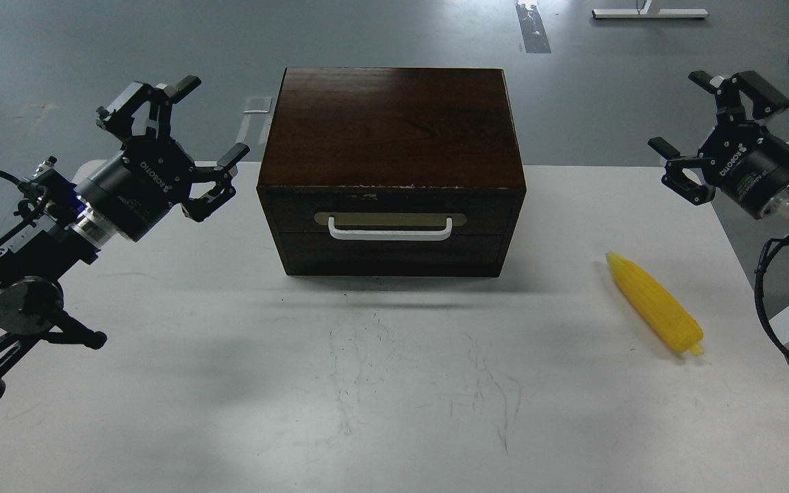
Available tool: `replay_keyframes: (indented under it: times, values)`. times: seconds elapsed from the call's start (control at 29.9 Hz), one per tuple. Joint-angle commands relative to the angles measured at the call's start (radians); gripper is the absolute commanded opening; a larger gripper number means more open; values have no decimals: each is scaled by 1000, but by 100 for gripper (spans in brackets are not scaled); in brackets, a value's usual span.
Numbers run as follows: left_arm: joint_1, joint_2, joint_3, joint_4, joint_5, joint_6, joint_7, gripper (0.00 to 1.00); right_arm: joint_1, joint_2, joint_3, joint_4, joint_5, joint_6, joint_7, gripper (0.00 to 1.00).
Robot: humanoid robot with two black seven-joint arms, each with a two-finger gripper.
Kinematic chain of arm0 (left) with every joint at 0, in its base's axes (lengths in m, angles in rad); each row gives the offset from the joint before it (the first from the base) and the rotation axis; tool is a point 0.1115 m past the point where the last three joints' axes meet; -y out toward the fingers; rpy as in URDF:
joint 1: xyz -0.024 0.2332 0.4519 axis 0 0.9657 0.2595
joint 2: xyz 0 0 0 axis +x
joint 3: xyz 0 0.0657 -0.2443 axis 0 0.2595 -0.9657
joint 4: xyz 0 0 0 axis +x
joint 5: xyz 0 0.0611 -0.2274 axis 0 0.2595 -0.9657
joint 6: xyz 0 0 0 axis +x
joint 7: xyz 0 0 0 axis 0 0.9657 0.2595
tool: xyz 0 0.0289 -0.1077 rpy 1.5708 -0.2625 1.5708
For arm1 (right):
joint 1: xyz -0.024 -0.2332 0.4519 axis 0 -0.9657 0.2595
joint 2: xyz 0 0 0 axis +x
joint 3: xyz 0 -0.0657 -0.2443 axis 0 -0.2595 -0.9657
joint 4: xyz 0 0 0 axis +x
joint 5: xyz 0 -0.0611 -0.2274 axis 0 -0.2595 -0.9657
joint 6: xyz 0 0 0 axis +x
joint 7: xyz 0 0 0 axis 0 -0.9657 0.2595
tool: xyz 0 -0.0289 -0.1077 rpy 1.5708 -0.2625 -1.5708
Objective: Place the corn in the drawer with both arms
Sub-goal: 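Move the left gripper to the white drawer handle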
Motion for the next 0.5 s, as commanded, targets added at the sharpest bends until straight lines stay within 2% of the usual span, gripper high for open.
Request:
replay_keyframes:
  times: [0.0,0.2,0.4,0.47]
  values:
    - [11,6,-2,-1,1,-1,1,99,-26,22,22,-18,-6,0,0,100]
    - [11,19,-2,1,0,-4,7,99,-38,34,44,-24,-6,0,0,100]
    - [-17,68,-13,25,1,-50,-9,99,-38,33,44,-24,-6,0,0,100]
    - [-98,84,-13,28,68,-59,-4,99,-38,31,44,-24,-6,0,0,100]
